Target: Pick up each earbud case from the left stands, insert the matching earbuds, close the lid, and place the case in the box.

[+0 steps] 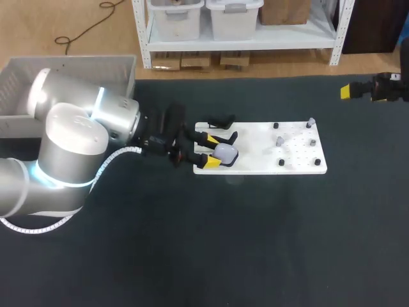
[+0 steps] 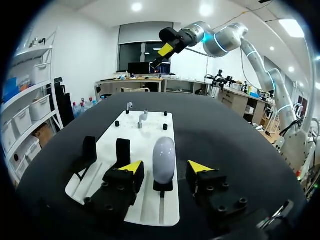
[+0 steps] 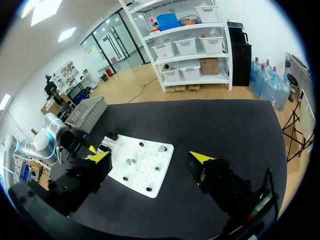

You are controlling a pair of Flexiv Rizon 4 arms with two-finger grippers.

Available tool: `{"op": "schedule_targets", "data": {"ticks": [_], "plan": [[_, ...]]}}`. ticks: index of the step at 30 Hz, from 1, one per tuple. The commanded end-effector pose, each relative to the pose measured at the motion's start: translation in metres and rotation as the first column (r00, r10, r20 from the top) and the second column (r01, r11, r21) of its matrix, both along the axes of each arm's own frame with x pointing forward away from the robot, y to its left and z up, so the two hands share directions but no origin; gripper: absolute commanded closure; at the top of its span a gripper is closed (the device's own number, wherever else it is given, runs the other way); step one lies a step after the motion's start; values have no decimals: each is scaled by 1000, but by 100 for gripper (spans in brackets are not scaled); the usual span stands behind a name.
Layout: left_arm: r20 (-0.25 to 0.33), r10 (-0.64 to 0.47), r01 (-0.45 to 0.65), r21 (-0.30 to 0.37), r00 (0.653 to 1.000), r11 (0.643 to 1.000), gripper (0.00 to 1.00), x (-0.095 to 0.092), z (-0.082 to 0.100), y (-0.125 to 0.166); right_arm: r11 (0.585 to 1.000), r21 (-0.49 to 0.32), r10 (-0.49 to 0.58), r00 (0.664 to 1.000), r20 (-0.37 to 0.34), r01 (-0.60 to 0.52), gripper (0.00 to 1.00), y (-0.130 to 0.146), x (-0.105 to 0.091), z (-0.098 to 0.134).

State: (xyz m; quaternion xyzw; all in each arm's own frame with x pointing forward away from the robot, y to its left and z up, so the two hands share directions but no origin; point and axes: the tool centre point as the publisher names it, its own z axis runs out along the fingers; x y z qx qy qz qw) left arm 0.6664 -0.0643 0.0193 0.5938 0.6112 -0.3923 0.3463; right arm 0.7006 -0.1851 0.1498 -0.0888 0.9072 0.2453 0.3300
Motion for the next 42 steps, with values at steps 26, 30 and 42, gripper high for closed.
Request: {"op": "schedule_targets", "data": {"ticks": [26, 30, 42], "plan": [[-4, -17, 17, -12, 1000, 1000, 56, 1, -5, -6, 1000, 0, 1, 1000, 0, -1, 0, 0, 0, 0], [-2, -22, 22, -11, 1000, 1000, 60, -1, -6, -7, 1000, 0, 1, 1000, 0, -1, 0, 0, 0, 0], [21, -16, 17, -43, 1000, 999, 100, -4, 9, 0, 1000, 0, 1, 1000, 0, -1, 0, 0, 0, 0]]}}
